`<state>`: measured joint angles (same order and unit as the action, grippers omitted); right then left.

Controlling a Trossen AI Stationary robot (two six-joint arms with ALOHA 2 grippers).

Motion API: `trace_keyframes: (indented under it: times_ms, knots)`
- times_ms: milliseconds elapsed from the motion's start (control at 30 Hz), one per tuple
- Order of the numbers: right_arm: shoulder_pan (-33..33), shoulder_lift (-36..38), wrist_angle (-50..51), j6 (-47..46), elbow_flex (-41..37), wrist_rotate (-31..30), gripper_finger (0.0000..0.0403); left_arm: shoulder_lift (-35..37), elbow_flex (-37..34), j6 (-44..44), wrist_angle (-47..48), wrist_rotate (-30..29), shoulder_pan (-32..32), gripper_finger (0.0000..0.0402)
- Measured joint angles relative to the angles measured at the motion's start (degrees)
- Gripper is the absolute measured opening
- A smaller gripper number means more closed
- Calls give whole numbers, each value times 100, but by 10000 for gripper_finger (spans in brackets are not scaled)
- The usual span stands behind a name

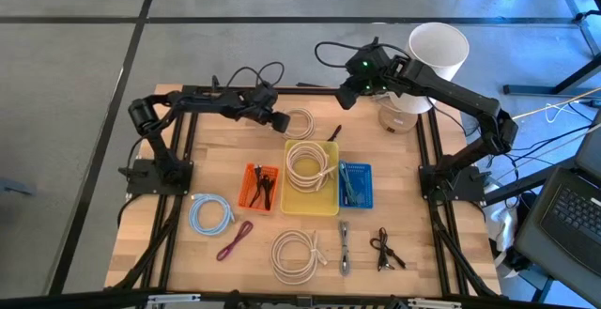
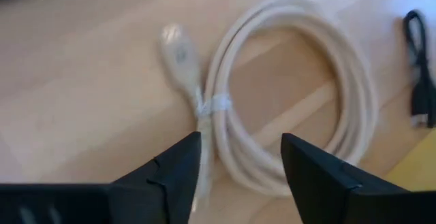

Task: Pick & Place USB Port
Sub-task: Put the white usb cable into the yellow bin

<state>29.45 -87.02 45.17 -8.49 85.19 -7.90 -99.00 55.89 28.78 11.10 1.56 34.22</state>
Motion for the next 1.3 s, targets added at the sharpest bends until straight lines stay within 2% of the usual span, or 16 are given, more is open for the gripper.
trace_keyframes:
  times_ms: [233,467,600,733,967,1133,1300]
  knots:
    - [-13,0,-16,-2,-2,0,148,-280,682,-167,558,-14,43,235]
    - [-135,-2,6,14,-2,2,149,-939,801,26,924,415,-6,225]
    - [-193,-2,5,133,-4,0,149,-1096,829,182,918,368,-58,214]
    - [-229,-2,-20,146,-29,0,149,-1119,839,198,935,151,-121,181]
    - [-237,-2,-35,125,-394,0,149,-1171,1127,51,932,123,-111,53]
    - [-295,-6,12,-12,-830,0,149,-1169,1594,-333,1085,111,-65,50]
    - [-343,-7,5,-154,-1192,0,149,-1165,2476,-972,2048,-234,102,50]
